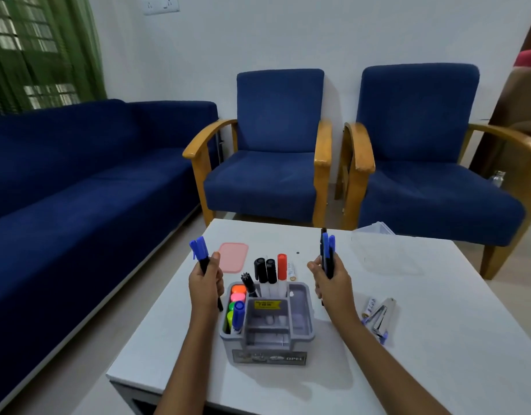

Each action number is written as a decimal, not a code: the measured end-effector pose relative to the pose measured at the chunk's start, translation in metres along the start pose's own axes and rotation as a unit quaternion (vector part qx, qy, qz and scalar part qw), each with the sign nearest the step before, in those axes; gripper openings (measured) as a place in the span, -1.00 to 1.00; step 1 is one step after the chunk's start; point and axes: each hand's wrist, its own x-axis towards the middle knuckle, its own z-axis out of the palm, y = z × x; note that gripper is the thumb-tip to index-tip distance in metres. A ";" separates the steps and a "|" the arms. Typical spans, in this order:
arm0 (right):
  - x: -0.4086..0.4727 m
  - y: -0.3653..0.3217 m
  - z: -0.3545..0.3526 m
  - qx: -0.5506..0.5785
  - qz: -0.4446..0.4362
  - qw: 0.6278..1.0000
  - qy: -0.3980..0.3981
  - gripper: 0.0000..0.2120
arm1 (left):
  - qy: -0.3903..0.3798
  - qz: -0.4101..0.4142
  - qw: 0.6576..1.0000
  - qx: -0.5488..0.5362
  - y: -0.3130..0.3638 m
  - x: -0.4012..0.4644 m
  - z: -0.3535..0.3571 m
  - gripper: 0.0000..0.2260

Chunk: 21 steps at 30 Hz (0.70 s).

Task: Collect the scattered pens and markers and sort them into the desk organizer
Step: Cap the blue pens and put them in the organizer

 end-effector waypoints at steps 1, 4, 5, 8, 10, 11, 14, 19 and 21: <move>-0.001 -0.005 -0.001 0.040 0.024 0.999 0.006 -0.89 | -0.003 -0.004 1.000 -0.002 0.004 -0.001 -0.001 -0.71; -0.001 -0.031 -0.005 0.122 0.056 0.991 0.001 -0.85 | -0.041 0.009 0.999 -0.012 0.033 -0.004 0.003 -0.79; 0.000 -0.043 -0.007 0.140 0.049 0.989 -0.005 -0.86 | -0.064 0.024 0.998 -0.002 0.048 -0.007 0.006 -0.81; -0.002 -0.082 -0.009 0.198 0.009 0.979 -0.050 -0.91 | -0.155 0.079 0.983 0.057 0.091 -0.018 0.021 -0.86; -0.008 -0.105 -0.007 0.232 -0.017 0.967 -0.103 -0.78 | -0.207 0.112 0.965 0.114 0.113 -0.028 0.036 -0.86; -0.013 -0.115 -0.004 0.236 -0.027 0.963 -0.131 -0.69 | -0.228 0.126 0.954 0.145 0.121 -0.034 0.044 -0.85; -0.027 -0.138 0.008 0.226 -0.050 0.958 -0.172 -0.60 | -0.280 0.177 0.908 0.256 0.130 -0.051 0.066 -0.81; -0.032 -0.148 0.011 0.170 -0.048 0.980 -0.094 -0.79 | -0.296 0.210 0.861 0.356 0.122 -0.060 0.082 -0.83; -0.032 -0.149 0.009 0.153 -0.058 0.983 -0.087 -0.84 | -0.298 0.204 0.858 0.366 0.120 -0.063 0.087 -0.75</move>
